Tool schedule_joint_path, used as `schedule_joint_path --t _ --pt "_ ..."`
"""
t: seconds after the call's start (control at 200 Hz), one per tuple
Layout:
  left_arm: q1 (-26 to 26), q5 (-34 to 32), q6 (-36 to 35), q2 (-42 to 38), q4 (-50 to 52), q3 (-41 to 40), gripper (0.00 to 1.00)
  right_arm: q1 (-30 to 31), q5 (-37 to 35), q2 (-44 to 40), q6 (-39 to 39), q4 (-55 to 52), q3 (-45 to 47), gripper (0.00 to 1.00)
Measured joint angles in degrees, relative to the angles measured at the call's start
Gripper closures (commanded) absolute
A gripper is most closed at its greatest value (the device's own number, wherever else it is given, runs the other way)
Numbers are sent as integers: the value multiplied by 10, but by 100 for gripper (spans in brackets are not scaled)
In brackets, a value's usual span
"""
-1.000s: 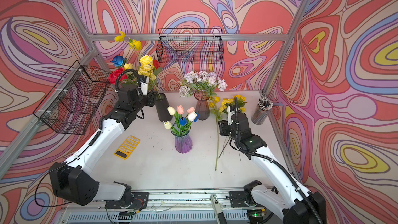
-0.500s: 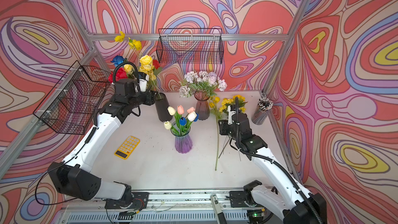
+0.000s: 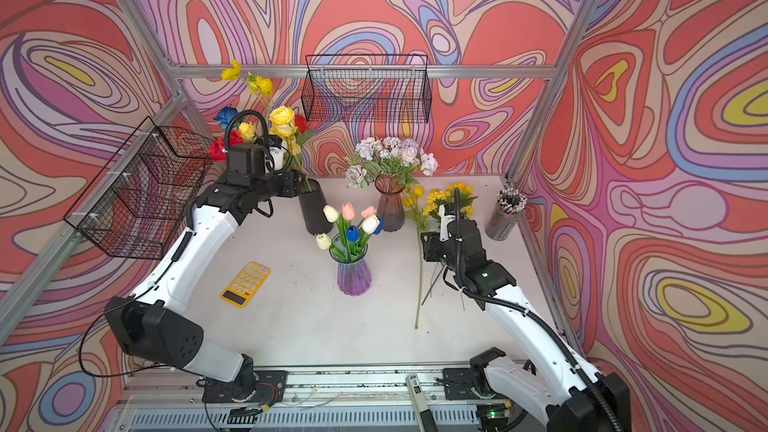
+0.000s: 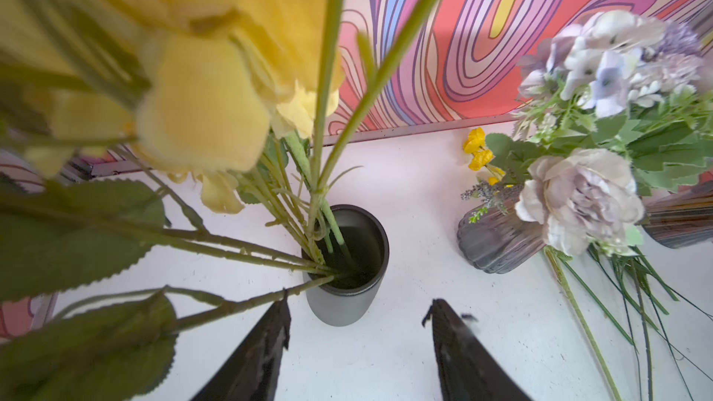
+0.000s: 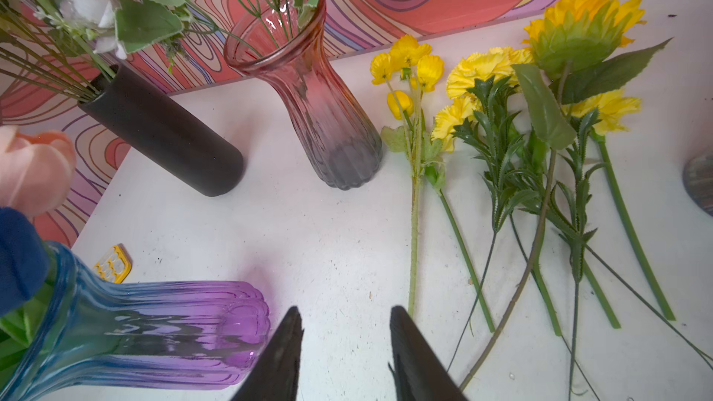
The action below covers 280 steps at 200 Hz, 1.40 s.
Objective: Pick out yellow flowers from the vase
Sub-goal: Pick up the flower from the vase.
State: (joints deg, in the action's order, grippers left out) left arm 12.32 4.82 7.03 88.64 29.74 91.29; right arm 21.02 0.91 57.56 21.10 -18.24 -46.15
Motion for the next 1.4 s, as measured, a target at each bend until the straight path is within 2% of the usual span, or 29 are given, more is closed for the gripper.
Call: schedule_joint_path --t 0.11,0.316,0.546,1.167,1.402 --pt "0 -17 17 21 11 14 39 0 0 -4 0 0 0 60" --pt "0 -44 38 40 9 22 47 0 0 -6 0 1 1 60" --pt "0 -50 52 61 -9 24 51 0 0 -11 0 3 4 60" --pt "20 -121 40 116 -65 33 61 0 -5 -15 -1 3 8 60" --pt "27 -141 24 125 -77 33 79 0 -11 -15 -5 3 8 60"
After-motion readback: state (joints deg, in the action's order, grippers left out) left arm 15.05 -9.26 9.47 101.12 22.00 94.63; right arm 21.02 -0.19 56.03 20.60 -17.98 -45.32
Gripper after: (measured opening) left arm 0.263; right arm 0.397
